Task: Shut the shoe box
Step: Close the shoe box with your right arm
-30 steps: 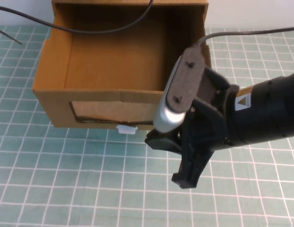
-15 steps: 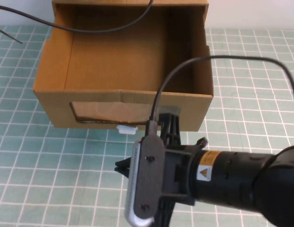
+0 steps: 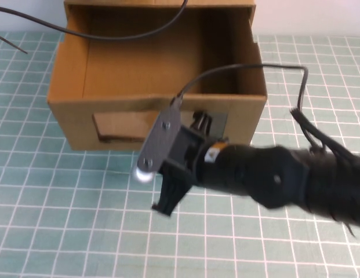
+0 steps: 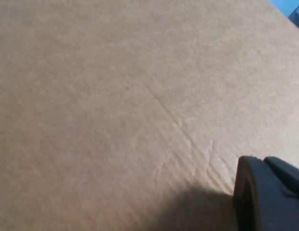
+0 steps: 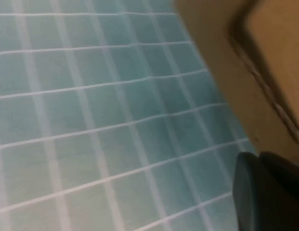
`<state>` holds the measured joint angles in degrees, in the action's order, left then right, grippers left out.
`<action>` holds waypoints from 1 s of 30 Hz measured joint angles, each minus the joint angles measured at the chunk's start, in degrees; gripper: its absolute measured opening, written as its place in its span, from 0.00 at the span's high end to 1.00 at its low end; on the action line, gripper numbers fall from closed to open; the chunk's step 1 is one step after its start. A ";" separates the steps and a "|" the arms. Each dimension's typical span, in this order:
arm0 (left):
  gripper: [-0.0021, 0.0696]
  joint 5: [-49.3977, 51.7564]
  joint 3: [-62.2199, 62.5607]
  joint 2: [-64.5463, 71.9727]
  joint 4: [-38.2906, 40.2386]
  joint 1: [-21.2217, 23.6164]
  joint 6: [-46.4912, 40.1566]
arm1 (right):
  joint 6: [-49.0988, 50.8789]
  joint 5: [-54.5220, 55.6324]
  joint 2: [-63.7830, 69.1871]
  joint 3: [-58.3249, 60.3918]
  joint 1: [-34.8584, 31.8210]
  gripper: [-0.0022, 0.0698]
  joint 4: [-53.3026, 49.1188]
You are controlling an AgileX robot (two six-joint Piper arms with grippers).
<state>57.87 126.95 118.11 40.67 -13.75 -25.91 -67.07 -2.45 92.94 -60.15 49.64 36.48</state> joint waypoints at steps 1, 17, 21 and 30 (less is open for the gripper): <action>0.98 0.00 0.00 0.00 0.00 0.00 0.09 | 0.00 0.00 0.95 -1.06 -0.86 0.99 0.00; 0.98 -0.10 0.00 0.00 0.11 0.00 0.13 | -1.47 2.45 12.22 -14.80 -7.68 0.99 0.47; 0.98 -0.10 0.00 0.00 0.11 0.00 0.23 | -1.47 1.12 12.22 -14.80 -7.68 0.99 0.47; 0.98 -0.10 0.00 0.00 0.11 0.00 0.23 | -1.47 8.91 11.47 -14.89 -5.76 0.99 6.31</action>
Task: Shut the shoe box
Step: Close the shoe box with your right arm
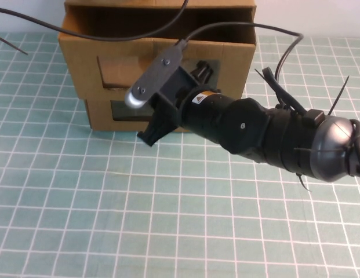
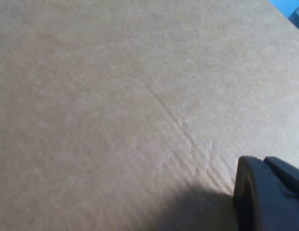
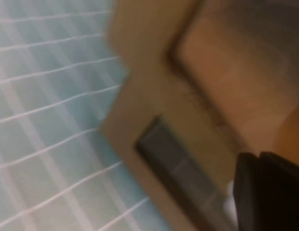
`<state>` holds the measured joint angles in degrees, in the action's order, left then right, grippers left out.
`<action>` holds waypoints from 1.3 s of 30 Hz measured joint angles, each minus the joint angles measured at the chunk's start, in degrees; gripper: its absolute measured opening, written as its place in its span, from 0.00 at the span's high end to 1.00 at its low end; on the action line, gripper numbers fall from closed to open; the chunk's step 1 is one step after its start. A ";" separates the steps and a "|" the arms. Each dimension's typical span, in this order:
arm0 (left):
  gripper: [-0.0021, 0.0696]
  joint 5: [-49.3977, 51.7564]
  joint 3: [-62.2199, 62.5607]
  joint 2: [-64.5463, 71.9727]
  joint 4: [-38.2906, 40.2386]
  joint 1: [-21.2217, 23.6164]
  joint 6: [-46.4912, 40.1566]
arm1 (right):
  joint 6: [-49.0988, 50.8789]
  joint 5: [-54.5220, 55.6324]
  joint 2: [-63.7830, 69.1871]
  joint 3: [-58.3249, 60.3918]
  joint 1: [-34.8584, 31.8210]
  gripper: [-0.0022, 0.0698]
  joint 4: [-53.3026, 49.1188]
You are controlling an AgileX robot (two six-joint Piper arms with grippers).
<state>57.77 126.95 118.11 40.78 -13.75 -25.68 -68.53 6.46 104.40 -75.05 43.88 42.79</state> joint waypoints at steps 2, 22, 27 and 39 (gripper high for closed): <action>0.98 0.00 0.00 0.00 0.00 0.00 0.00 | 0.00 2.89 0.52 0.00 -0.13 0.99 1.33; 0.98 -0.11 0.00 0.00 -0.36 0.00 0.00 | 0.11 -1.77 10.00 -14.69 -6.09 0.99 4.06; 0.98 0.02 0.00 0.00 -0.36 0.00 0.00 | 0.11 -2.39 10.13 -14.91 -6.32 0.99 4.15; 0.98 2.70 0.04 -1.62 -1.22 0.00 -0.63 | -8.31 -14.69 7.78 -15.20 -7.54 0.99 4.28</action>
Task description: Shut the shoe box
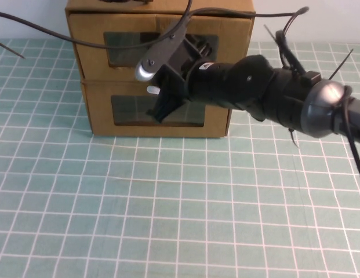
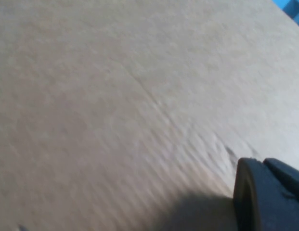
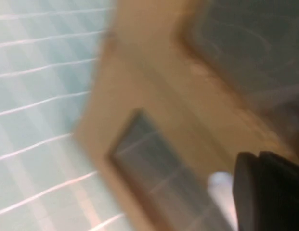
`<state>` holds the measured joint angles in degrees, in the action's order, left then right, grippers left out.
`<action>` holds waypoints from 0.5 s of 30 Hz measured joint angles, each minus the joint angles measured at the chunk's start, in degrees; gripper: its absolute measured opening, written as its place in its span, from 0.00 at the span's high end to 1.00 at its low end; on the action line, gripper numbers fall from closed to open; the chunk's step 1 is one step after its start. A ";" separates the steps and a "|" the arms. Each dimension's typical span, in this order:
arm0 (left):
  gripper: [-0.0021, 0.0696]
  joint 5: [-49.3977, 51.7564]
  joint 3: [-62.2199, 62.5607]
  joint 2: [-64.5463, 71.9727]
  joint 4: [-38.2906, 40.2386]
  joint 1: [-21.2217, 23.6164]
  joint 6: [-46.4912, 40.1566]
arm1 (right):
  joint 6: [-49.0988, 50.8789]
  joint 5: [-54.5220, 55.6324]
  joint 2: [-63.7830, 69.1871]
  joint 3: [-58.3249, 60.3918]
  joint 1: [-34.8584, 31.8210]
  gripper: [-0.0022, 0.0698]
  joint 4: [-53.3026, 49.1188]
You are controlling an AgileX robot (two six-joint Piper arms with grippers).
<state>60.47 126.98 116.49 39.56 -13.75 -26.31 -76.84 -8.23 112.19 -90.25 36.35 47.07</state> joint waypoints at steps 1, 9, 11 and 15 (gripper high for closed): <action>0.98 0.65 0.00 -0.58 -0.49 0.00 -0.11 | -1.13 -2.29 -0.54 0.00 0.00 0.99 -0.12; 0.98 3.05 -0.45 -8.65 -1.45 0.00 -0.58 | -2.98 -22.97 -10.18 0.00 0.00 0.99 -0.91; 0.98 4.12 -0.45 -10.95 -1.45 0.00 -0.58 | -1.10 -25.09 -12.47 0.00 0.00 0.99 -1.66; 0.98 7.94 -0.45 -16.02 -1.45 0.00 -0.33 | 7.32 -26.54 -17.52 0.00 0.00 0.99 -7.01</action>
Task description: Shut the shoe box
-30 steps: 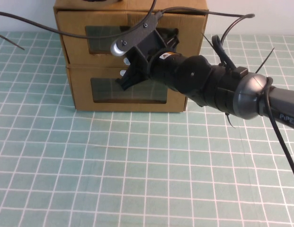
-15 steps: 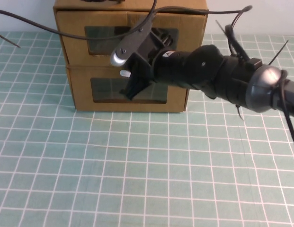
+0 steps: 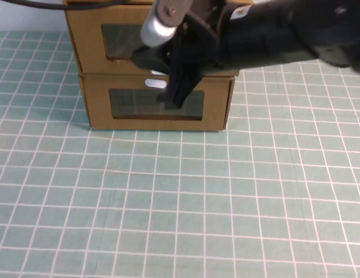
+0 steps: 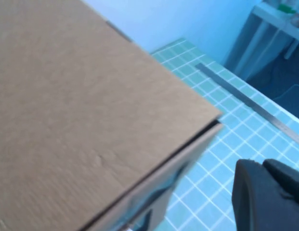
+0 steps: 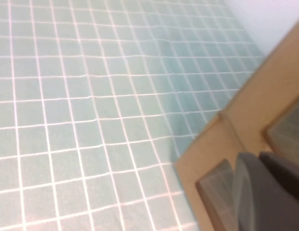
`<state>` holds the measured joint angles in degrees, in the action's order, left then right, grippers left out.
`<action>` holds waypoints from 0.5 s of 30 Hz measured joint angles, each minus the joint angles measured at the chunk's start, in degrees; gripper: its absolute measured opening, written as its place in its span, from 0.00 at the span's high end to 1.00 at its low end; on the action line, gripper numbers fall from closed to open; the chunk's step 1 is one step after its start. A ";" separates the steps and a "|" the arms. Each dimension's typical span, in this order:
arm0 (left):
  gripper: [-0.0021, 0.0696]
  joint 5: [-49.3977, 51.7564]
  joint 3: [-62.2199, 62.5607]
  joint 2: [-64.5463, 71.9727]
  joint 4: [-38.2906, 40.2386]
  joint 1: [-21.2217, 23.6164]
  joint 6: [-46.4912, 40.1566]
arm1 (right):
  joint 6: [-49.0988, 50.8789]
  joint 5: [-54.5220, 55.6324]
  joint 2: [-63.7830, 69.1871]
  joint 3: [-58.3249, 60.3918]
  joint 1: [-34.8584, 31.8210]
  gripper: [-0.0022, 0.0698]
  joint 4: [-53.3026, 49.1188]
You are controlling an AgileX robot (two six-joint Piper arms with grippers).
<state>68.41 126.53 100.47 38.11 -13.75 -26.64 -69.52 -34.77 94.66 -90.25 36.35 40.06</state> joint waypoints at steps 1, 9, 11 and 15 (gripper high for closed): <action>0.98 0.89 0.00 -1.41 0.00 0.00 0.29 | 2.39 -0.47 -1.13 0.00 0.00 0.99 -1.90; 0.98 4.15 -0.54 -12.49 -0.37 0.00 4.01 | 34.78 -6.52 -13.54 0.00 0.00 0.99 -28.40; 0.98 4.15 -2.20 -15.96 -0.64 0.00 4.55 | 45.58 -8.42 -16.56 0.00 0.00 0.99 -36.80; 0.98 4.24 -8.41 -23.51 -2.01 0.00 5.57 | 63.38 -12.13 -23.66 0.00 0.00 0.99 -50.44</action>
<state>72.66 118.12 76.96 36.10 -13.75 -21.06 -6.14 -46.90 71.00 -90.25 36.35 -10.38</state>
